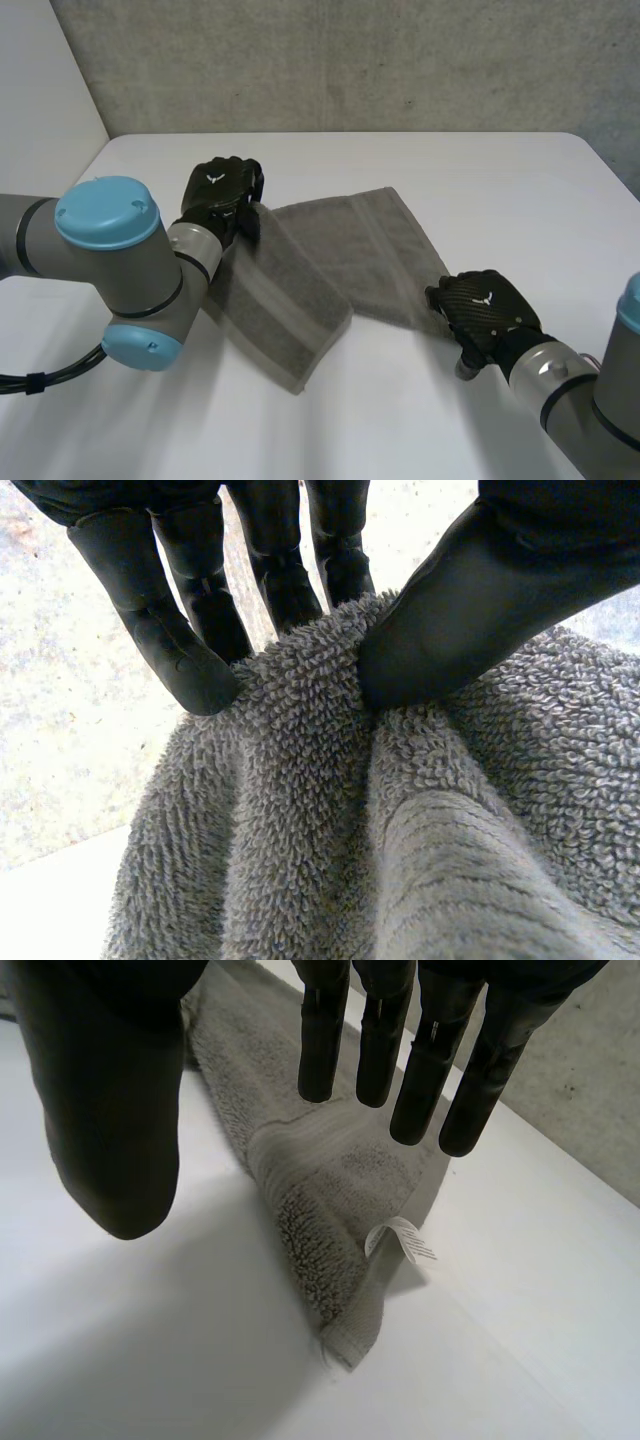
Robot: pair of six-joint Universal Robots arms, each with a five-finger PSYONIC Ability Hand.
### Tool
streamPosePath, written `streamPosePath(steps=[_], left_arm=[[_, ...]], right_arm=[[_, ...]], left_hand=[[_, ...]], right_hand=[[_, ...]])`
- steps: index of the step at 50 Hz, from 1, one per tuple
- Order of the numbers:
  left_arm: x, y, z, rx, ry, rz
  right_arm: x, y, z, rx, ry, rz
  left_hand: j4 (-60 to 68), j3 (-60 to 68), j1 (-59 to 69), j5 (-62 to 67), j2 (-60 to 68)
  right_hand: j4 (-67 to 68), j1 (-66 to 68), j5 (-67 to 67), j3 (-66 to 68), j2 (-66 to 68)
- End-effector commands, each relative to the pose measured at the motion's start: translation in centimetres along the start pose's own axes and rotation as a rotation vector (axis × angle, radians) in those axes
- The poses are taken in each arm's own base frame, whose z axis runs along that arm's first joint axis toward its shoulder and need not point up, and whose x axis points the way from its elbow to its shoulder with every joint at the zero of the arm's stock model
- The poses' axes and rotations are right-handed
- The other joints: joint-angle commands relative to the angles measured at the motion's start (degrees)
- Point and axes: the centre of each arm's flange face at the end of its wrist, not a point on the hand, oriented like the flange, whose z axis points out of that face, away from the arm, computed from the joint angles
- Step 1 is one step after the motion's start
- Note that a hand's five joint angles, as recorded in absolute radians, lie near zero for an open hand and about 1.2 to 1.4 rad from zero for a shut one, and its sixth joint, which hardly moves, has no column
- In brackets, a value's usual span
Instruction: Fold the towel.
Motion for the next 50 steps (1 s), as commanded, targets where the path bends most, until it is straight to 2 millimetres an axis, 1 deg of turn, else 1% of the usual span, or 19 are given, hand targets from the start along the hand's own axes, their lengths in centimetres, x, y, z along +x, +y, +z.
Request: streamPosePath(steps=[1,3,4,6,12,17,20,22,27,30,35,47,48,49,50], left_arm=[[0.0,-0.8,-0.2,0.018,0.0,-0.004],[0.0,-0.8,-0.2,0.018,0.0,-0.004],[0.0,-0.8,-0.2,0.018,0.0,-0.004],[0.0,-0.8,-0.2,0.018,0.0,-0.004],[0.0,-0.7,-0.1,0.016,0.002,-0.003],[0.0,-0.8,-0.1,0.019,0.002,-0.003],[0.0,-0.8,-0.1,0.019,0.002,-0.003],[0.0,-0.8,-0.1,0.019,0.002,-0.003],[0.1,-0.8,-0.1,0.018,0.003,-0.003],[0.1,-0.8,-0.1,0.018,0.005,-0.003],[0.1,-0.8,-0.1,0.018,0.005,-0.003],[0.0,-0.8,-0.1,0.019,0.002,-0.003],[0.0,-0.8,-0.1,0.019,0.003,-0.003],[0.0,-0.8,-0.1,0.019,0.003,-0.003],[0.0,-0.8,-0.1,0.019,0.003,-0.003]], right_arm=[[0.4,0.2,2.4,-0.012,-0.004,0.002],[0.5,0.3,3.1,-0.015,-0.008,0.002],[0.5,0.3,3.1,-0.015,-0.008,0.002],[0.2,0.7,4.0,-0.028,-0.018,0.002],[0.1,1.3,5.2,-0.049,-0.02,0.0],[0.7,1.4,6.3,-0.055,0.031,-0.005],[0.8,1.4,6.5,-0.056,0.036,-0.005],[0.9,1.2,6.8,-0.045,0.041,-0.007],[1.0,1.3,7.2,-0.033,0.049,-0.008],[1.0,1.4,7.4,-0.033,0.051,-0.008],[0.9,1.8,7.6,-0.044,0.048,-0.008],[1.0,1.8,7.6,-0.043,0.045,-0.004],[1.0,1.8,7.6,-0.041,0.041,-0.004],[1.0,1.8,7.6,-0.039,0.04,-0.002],[1.0,1.8,7.6,-0.039,0.04,-0.002]], left_hand=[[-10.3,-12.3,-8.7,-23.1,-13.5],[-10.3,-12.3,-8.7,-23.1,-13.5],[-10.3,-12.3,-8.7,-23.1,-13.5],[-10.3,-12.3,-8.7,-23.1,-13.5],[-10.3,-12.3,-8.7,-23.1,-13.5],[-10.3,-12.3,-8.7,-23.1,-13.5],[-10.3,-12.3,-8.7,-23.1,-13.5],[-10.3,-12.3,-8.7,-23.1,-13.5],[-10.3,-12.3,-8.7,-23.1,-13.5],[-10.3,-12.3,-8.7,-23.1,-13.5],[-10.3,-12.3,-8.7,-23.1,-13.5],[-10.3,-12.3,-8.7,-23.1,-13.5],[-10.3,-12.3,-8.7,-23.1,-13.5],[-10.3,-12.3,-8.7,-23.1,-13.5],[-10.3,-12.3,-8.7,-23.1,-13.5]], right_hand=[[-1.9,-1.9,0.0,-2.1,-2.5],[-1.4,-1.4,0.5,-1.6,-2.0],[-1.4,-1.4,0.6,-1.6,-2.0],[-0.6,-0.5,1.4,-0.7,-1.2],[1.0,1.0,2.9,0.8,0.3],[4.3,4.3,6.3,4.1,3.7],[5.5,5.5,7.4,5.3,4.9],[9.8,9.9,11.8,9.7,9.2],[10.4,10.4,12.3,10.2,9.8],[13.0,13.1,15.0,12.9,12.4],[13.1,13.1,15.0,12.9,12.5],[13.6,13.6,15.5,13.4,13.0],[18.1,18.1,20.0,17.9,17.5],[27.8,27.8,29.7,27.6,27.2],[27.9,27.9,29.8,27.7,27.3]])
